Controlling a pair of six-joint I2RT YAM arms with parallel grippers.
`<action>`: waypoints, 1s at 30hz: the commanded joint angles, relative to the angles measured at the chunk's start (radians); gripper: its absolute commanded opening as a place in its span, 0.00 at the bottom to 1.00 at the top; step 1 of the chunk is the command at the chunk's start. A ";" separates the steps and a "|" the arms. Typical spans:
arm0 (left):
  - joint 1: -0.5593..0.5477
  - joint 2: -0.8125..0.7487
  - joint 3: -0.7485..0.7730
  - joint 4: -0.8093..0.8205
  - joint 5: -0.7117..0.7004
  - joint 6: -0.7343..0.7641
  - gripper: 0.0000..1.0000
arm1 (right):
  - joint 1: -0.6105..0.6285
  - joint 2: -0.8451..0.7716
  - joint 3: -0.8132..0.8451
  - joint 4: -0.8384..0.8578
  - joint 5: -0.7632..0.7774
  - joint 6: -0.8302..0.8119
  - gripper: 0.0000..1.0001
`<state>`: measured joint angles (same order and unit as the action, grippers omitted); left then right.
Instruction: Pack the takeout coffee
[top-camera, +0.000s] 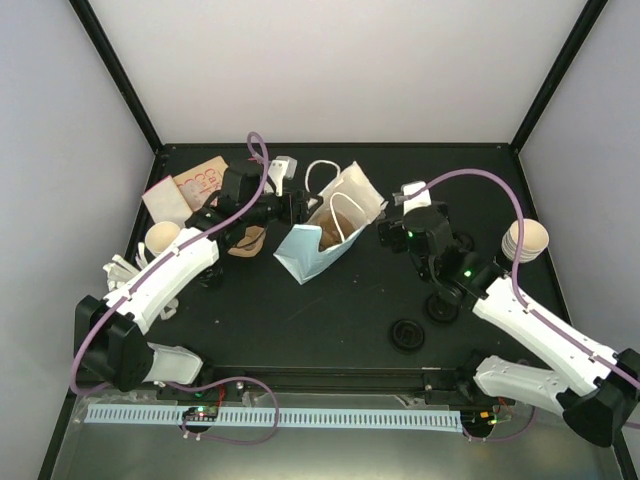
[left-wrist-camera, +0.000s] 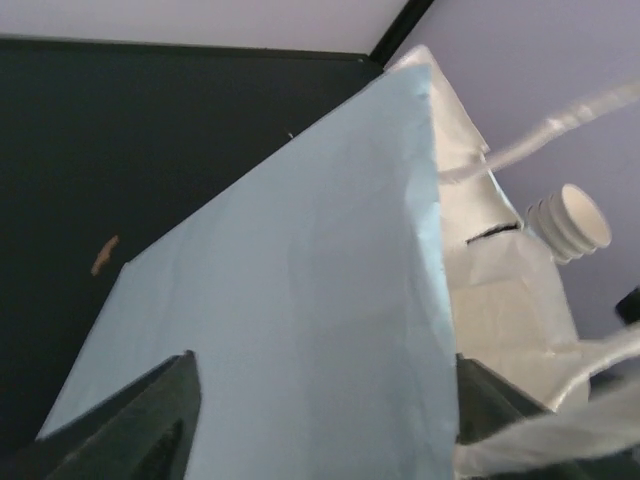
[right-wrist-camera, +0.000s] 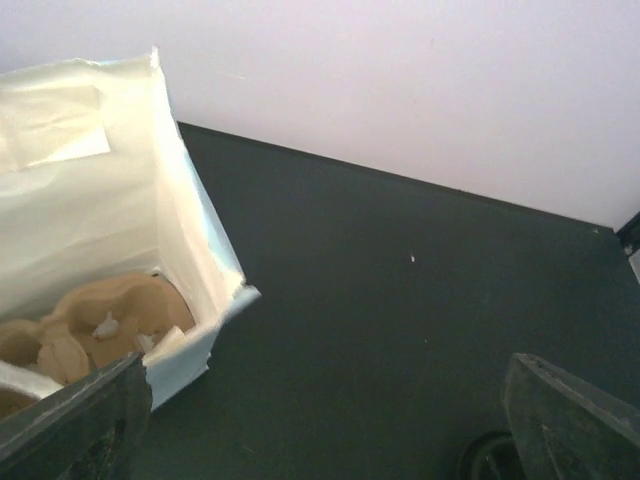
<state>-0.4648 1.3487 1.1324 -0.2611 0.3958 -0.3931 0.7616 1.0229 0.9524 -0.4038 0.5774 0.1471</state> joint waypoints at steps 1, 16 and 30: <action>0.007 -0.004 0.026 0.038 0.004 0.023 0.82 | -0.004 0.048 0.038 0.128 0.025 -0.002 1.00; 0.041 -0.202 -0.057 0.015 -0.206 -0.003 0.99 | -0.002 0.283 0.088 0.752 -0.206 -0.156 1.00; 0.105 -0.250 -0.068 -0.077 -0.146 0.016 0.99 | 0.020 0.528 0.226 0.798 -0.223 -0.329 1.00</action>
<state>-0.3737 1.1248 1.0611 -0.3141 0.2321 -0.3935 0.7792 1.5375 1.1164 0.3683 0.3317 -0.1505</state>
